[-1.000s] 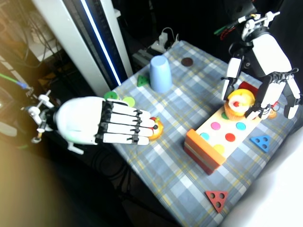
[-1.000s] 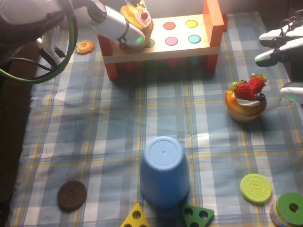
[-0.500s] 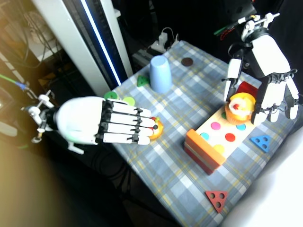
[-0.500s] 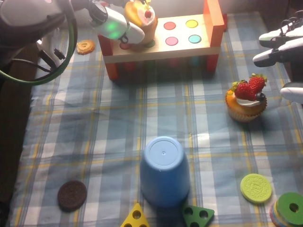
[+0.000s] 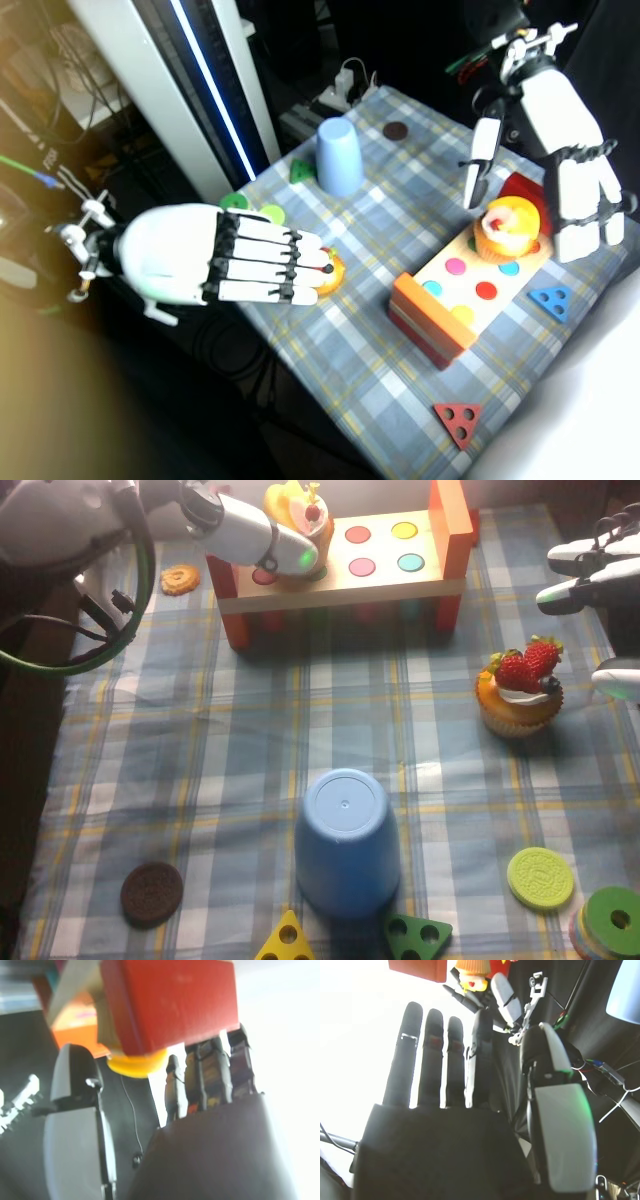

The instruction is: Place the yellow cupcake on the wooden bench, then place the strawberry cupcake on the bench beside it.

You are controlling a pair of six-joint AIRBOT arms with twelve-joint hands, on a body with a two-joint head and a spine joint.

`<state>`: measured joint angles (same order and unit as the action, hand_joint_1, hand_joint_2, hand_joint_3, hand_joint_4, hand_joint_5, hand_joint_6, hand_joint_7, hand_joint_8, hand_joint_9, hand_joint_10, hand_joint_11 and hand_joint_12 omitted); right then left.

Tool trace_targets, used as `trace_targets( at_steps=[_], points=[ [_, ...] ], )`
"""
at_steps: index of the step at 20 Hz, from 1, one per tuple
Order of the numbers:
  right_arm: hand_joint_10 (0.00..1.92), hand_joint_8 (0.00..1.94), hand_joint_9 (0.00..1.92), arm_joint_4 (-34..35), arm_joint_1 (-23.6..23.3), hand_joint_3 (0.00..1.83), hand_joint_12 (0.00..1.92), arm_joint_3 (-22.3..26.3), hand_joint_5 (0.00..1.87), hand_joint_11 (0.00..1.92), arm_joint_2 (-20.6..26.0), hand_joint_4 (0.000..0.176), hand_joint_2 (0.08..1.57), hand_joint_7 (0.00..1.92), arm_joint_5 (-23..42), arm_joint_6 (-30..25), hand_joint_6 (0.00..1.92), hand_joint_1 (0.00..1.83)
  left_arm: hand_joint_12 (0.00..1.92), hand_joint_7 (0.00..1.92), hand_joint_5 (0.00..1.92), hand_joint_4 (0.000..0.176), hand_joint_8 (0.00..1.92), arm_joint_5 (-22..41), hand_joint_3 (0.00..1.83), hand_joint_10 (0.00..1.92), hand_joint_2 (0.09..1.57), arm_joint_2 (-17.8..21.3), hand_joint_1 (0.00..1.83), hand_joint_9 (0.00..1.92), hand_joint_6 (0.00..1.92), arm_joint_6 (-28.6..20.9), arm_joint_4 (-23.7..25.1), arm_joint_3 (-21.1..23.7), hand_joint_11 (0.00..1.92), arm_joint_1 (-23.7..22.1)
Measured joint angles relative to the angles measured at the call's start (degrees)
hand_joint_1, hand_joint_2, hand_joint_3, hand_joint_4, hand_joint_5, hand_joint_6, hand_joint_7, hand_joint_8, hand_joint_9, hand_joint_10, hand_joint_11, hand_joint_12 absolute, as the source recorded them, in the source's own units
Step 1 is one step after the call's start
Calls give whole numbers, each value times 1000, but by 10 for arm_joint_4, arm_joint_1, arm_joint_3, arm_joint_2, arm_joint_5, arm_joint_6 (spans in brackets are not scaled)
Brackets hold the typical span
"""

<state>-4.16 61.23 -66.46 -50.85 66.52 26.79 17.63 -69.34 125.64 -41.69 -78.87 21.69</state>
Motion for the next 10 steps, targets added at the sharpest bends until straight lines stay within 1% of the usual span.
trace_targets(
  at_steps=[1, 2, 3, 4, 5, 6, 7, 8, 9, 10],
  points=[
    [0, 0, 374, -1, 0, 0, 497, -1, 579, 221, 0, 9, 1157, 382, 0, 0, 0, 657, 112, 0, 0, 176, 0, 16, 3, 0, 1033, 14, 450, 15, 0, -48, 37, 19, 0, 5],
    [0, 0, 374, -8, -6, 0, 497, -3, 579, 221, -1, 9, 1157, 382, -6, 0, 0, 657, 112, 0, 0, 176, 0, 35, 3, 0, 1033, 28, 450, 15, 0, -91, 72, 39, 0, 10],
    [0, 0, 308, -14, -16, 2, 544, -7, 500, 145, -1, 19, 1077, 334, -14, -1, 0, 718, 172, 0, 0, 176, 0, 59, 4, 0, 981, 52, 530, 1, 0, -139, 113, 69, 0, 23],
    [0, 0, 308, -19, -26, 2, 544, -10, 500, 145, -3, 19, 1077, 334, -22, -1, 0, 718, 172, 0, 0, 176, 0, 77, 4, 0, 981, 75, 530, 1, 0, -162, 146, 97, 0, 31],
    [0, 0, 282, -31, -40, 3, 658, -16, 491, 65, -7, 32, 1045, 324, -35, -1, 0, 757, 119, 0, 0, 176, 0, 98, 2, 0, 975, 103, 623, 0, 0, -174, 175, 132, 0, 43],
    [1, 0, 283, -44, -54, 0, 801, -22, 495, 12, -15, 39, 1013, 322, -51, -4, 0, 805, 114, 0, 0, 176, 0, 126, 0, 0, 842, 130, 668, 0, 0, -177, 199, 166, 0, 57],
    [8, 3, 311, -57, -65, 0, 902, -29, 495, 2, -23, 63, 988, 335, -65, -10, 0, 860, 22, 0, 0, 176, 0, 151, 0, 0, 763, 153, 721, 0, 0, -179, 217, 193, 0, 72],
    [9, 1, 345, -80, -75, 0, 1007, -40, 469, 0, -36, 98, 971, 341, -89, -20, 0, 869, 0, 0, 0, 176, 0, 185, 0, 0, 720, 182, 813, 0, 0, -188, 236, 228, 0, 97],
    [9, 1, 345, -91, -77, 0, 1007, -48, 469, 0, -44, 98, 971, 341, -103, -30, 0, 869, 0, 0, 0, 176, 0, 200, 0, 0, 720, 193, 813, 0, 0, -204, 252, 239, 0, 110],
    [6, 2, 316, -99, -78, 1, 916, -55, 458, 0, -51, 130, 979, 331, -125, -38, 1, 853, 0, 0, 0, 176, 0, 215, 0, 0, 730, 202, 767, 0, 0, -235, 265, 247, 0, 124]
  ],
)
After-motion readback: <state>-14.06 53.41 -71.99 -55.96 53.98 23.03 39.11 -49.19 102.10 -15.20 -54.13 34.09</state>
